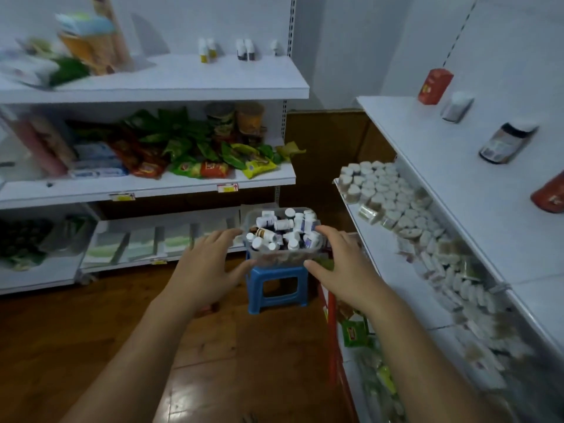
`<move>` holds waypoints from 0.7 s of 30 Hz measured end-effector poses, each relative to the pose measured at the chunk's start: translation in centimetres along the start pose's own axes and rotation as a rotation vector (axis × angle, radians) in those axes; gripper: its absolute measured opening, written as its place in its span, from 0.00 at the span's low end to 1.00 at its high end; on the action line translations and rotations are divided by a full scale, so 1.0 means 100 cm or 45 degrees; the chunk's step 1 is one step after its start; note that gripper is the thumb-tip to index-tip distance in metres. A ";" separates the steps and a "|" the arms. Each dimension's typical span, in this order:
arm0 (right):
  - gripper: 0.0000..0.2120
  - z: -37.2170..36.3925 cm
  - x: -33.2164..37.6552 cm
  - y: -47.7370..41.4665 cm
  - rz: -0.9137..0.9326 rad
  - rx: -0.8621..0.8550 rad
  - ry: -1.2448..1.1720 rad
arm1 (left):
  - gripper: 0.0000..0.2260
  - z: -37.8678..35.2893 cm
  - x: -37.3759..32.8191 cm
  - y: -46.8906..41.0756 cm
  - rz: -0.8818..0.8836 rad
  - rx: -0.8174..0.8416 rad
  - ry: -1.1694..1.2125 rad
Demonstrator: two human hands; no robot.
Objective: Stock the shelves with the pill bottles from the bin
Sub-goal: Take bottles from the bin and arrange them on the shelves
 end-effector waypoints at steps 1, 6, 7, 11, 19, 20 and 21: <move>0.34 -0.004 -0.001 -0.013 -0.023 0.004 -0.003 | 0.33 -0.003 0.008 -0.011 0.011 0.018 0.020; 0.33 -0.023 -0.028 -0.085 -0.115 0.058 -0.002 | 0.30 -0.038 0.036 -0.077 0.065 0.096 0.184; 0.33 -0.029 -0.037 -0.103 -0.130 0.080 -0.003 | 0.29 -0.049 0.042 -0.095 0.076 0.113 0.207; 0.34 -0.058 -0.074 -0.191 -0.150 0.197 0.008 | 0.28 -0.102 0.068 -0.173 0.143 0.219 0.232; 0.34 -0.137 -0.125 -0.361 -0.139 0.447 0.169 | 0.26 -0.208 0.125 -0.309 0.429 0.361 0.390; 0.34 -0.147 -0.131 -0.377 -0.118 0.479 0.230 | 0.26 -0.220 0.132 -0.321 0.446 0.388 0.376; 0.35 -0.155 -0.135 -0.391 -0.091 0.511 0.299 | 0.27 -0.232 0.138 -0.332 0.453 0.414 0.361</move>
Point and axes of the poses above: each hand's wrist, its own y-axis away from the middle knuckle, its own z-axis out of the back of the hand, x = y × z, the point moved 6 cm from there along -y, towards the middle knuckle, and after that the axes turned 8 degrees about -z, right-handed, at the moved point
